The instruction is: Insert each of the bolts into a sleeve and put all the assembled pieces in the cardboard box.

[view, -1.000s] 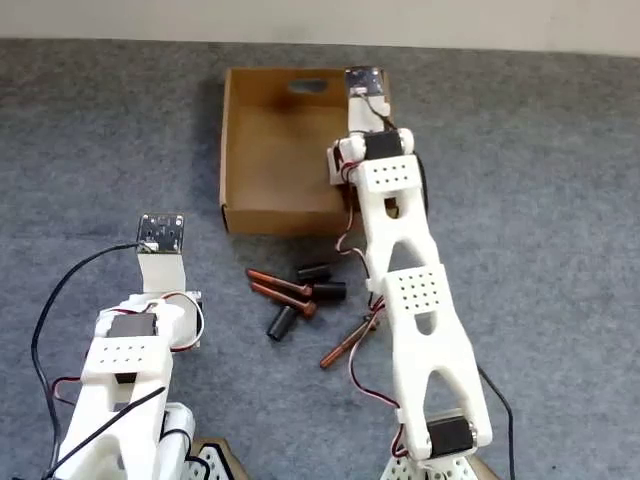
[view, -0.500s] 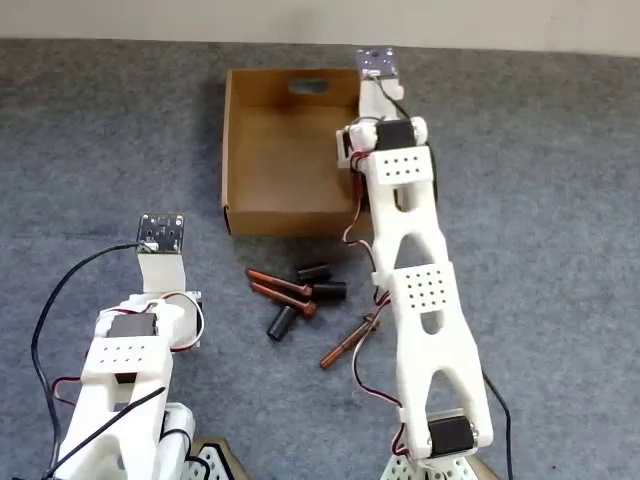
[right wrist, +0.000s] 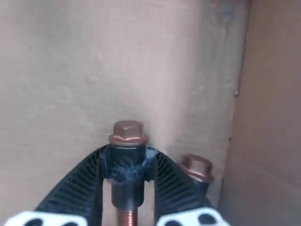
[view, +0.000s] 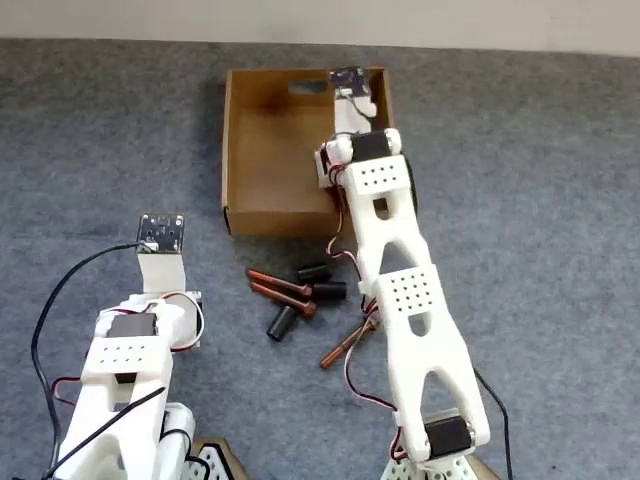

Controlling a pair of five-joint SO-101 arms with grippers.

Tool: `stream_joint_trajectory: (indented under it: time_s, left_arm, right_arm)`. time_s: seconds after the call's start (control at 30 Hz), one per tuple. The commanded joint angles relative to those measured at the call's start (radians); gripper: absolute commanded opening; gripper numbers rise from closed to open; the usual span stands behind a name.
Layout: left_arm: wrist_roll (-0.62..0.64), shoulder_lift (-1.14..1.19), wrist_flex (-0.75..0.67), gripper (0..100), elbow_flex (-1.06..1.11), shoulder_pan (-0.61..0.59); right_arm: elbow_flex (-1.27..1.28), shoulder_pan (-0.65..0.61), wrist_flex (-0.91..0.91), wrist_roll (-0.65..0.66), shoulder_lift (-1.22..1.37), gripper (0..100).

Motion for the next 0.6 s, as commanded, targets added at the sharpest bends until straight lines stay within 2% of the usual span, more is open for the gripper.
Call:
stream_joint_trajectory:
  time_s: [0.0,0.33,0.5,0.57]
  left_arm:
    - [-0.005,-0.019,-0.012,2,-0.005,-0.002]
    - [-0.005,-0.019,-0.012,2,-0.005,-0.002]
    - [-0.005,-0.019,-0.012,2,-0.005,-0.002]
    - [-0.005,-0.019,-0.012,2,-0.005,-0.002]
  right_arm:
    - [-0.120,0.038,-0.005,0.011,-0.021,0.9]
    - [-0.117,0.079,0.004,0.011,-0.021,1.4]
    - [-0.117,0.064,0.045,0.009,-0.021,12.5]
    - [-0.119,0.058,0.053,0.009,-0.022,13.5]
